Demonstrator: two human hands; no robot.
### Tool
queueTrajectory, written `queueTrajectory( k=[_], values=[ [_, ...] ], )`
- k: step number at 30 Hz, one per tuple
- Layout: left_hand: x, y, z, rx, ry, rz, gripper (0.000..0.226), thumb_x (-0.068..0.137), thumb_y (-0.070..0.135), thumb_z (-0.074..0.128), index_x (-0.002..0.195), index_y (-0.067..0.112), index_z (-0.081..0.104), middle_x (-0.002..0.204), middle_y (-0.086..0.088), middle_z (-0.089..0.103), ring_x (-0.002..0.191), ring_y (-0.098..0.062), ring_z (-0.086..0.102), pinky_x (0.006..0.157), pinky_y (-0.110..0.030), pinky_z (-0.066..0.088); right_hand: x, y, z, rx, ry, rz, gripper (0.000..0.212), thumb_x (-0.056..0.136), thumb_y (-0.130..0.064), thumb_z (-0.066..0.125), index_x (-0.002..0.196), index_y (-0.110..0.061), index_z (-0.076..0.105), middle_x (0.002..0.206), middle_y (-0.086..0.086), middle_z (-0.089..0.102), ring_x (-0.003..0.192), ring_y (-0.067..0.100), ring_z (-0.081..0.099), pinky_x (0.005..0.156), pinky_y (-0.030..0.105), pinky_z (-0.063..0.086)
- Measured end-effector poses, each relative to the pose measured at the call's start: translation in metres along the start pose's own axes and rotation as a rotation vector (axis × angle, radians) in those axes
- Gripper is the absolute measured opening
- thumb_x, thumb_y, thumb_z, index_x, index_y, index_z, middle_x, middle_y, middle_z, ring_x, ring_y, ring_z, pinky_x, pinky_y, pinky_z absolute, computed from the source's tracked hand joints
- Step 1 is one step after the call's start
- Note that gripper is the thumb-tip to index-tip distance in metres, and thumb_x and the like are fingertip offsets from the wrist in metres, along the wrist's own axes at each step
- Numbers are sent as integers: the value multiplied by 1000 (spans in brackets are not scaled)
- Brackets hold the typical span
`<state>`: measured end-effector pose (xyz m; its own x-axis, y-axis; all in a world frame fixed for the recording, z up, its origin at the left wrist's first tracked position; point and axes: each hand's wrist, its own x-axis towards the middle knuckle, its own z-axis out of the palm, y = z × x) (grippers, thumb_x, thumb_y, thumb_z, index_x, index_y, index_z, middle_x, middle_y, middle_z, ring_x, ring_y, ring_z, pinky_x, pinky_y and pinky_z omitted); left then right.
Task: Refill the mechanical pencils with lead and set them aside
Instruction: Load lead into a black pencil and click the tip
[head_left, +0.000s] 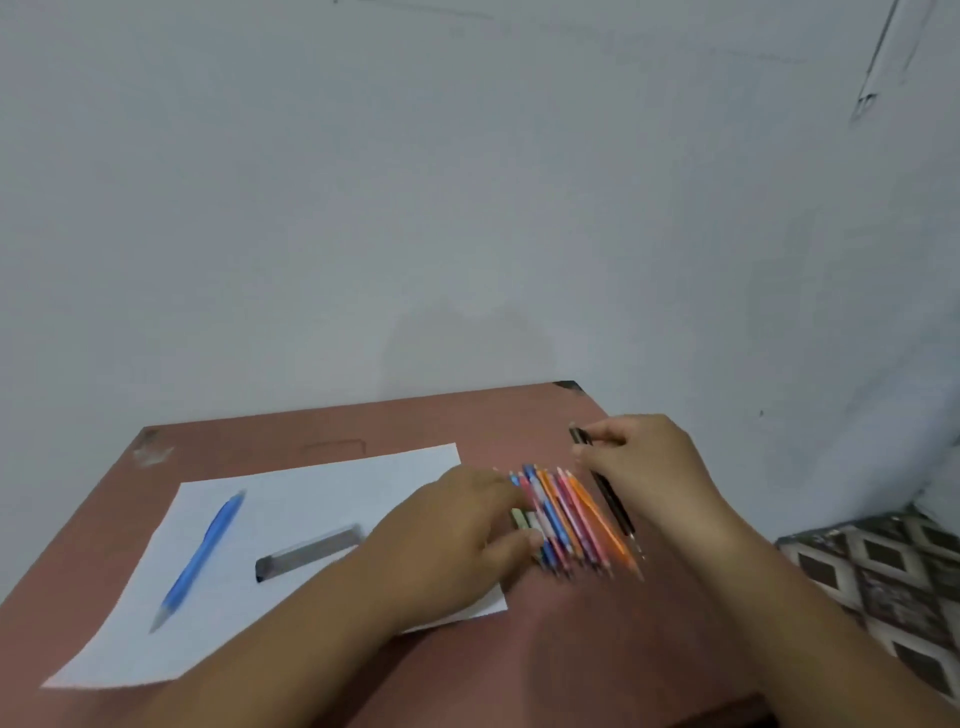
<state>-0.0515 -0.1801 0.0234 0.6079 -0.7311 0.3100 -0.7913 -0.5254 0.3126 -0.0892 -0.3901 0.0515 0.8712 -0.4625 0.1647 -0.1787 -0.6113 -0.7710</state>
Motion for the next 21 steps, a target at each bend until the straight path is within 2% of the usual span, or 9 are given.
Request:
queueTrajectory(
  k=[2, 6, 9, 10, 14, 17, 21],
  values=[
    [5, 7, 15, 53, -18, 25, 41, 97, 60, 45, 130, 37, 54, 127, 16, 57, 115, -5, 49, 97, -32, 45, 2, 22, -6, -122, -27, 22, 31, 91, -27, 71, 121, -21, 75, 120, -4, 73, 102, 10, 65, 84, 23, 46],
    [10, 14, 34, 176, -45, 34, 55, 94, 67, 41, 138, 35, 50, 139, 14, 54, 123, -8, 48, 104, -36, 45, 1, 42, -6, -232, -90, 40, 34, 93, -30, 70, 126, -22, 72, 123, -1, 71, 96, 10, 62, 81, 22, 44],
    [10, 16, 36, 210, -34, 22, 55, 95, 66, 41, 140, 35, 49, 141, 15, 54, 124, -6, 49, 105, -36, 43, 2, 44, -1, -306, -96, 8, 42, 94, -35, 70, 134, -23, 66, 129, -2, 68, 108, 13, 64, 88, 22, 46],
    [9, 17, 36, 211, -33, 18, 54, 95, 66, 42, 139, 35, 50, 140, 15, 54, 124, -6, 49, 105, -35, 43, 3, 44, 1, -316, -95, -10, 42, 94, -37, 70, 133, -23, 66, 127, -2, 68, 106, 12, 64, 86, 21, 47],
    [5, 19, 30, 153, -40, 11, 52, 96, 63, 46, 138, 34, 53, 140, 15, 55, 123, -3, 50, 105, -32, 44, 3, 44, 9, -313, -100, -58, 31, 98, -38, 64, 124, -22, 70, 112, -4, 72, 79, 2, 57, 68, 16, 42],
    [-2, 17, 23, 137, -33, -3, 53, 95, 62, 48, 140, 35, 52, 144, 16, 52, 126, -2, 49, 107, -27, 43, -1, 43, 11, -369, -84, -94, 29, 101, -40, 58, 121, -24, 71, 105, -5, 72, 80, 4, 61, 72, 19, 49],
    [-24, -3, 5, 117, -3, -92, 50, 95, 63, 49, 140, 41, 51, 144, 24, 48, 129, 3, 45, 109, -23, 38, -10, 31, 20, -546, -19, -238, 22, 100, -40, 51, 98, -28, 70, 93, -8, 60, 81, 8, 56, 74, 29, 55]
  ],
)
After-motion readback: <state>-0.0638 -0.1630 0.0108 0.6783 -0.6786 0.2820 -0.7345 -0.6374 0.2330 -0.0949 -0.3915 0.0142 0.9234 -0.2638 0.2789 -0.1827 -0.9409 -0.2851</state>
